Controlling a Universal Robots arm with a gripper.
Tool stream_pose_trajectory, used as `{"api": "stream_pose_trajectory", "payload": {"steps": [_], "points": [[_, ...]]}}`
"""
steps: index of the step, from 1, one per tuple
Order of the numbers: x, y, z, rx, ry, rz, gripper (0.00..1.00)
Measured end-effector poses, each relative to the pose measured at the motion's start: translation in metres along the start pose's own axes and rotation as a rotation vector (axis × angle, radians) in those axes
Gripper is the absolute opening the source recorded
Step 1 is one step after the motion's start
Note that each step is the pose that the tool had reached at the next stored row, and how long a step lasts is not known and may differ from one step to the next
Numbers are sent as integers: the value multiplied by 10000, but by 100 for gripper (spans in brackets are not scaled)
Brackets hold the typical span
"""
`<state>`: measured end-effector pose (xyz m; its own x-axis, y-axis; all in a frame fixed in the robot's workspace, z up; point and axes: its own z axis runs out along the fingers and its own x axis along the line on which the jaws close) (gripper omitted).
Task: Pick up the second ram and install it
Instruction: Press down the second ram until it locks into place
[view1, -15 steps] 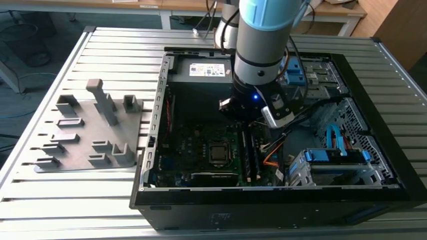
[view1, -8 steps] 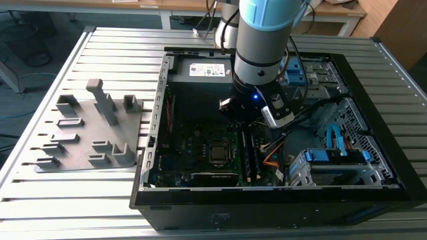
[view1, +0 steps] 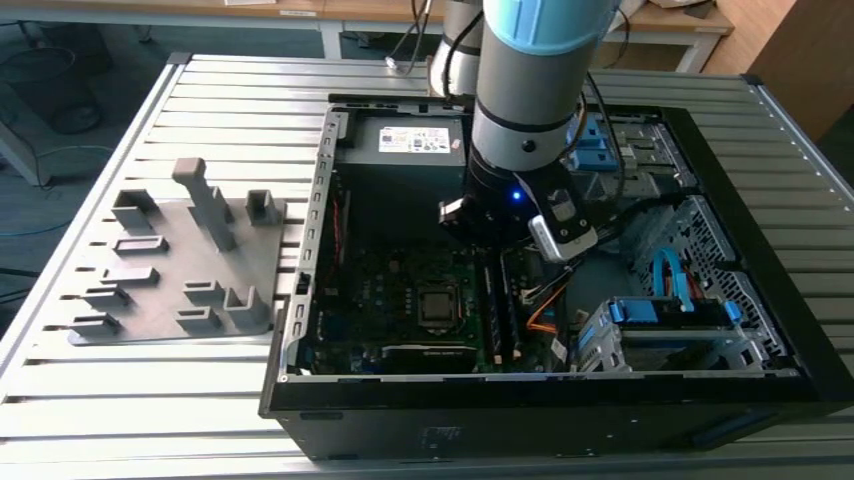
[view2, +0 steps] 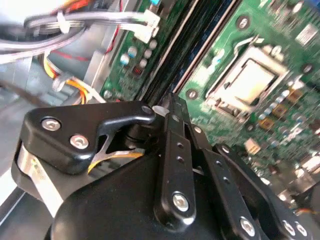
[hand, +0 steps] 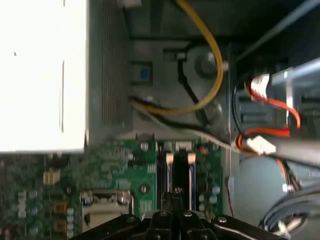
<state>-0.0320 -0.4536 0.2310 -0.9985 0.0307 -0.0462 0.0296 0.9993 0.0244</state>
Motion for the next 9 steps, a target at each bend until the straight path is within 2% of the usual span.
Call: {"api": "stream_pose_trajectory", "payload": {"steps": [9], "points": [[-8, -275, 3, 300, -9, -15, 10]]}}
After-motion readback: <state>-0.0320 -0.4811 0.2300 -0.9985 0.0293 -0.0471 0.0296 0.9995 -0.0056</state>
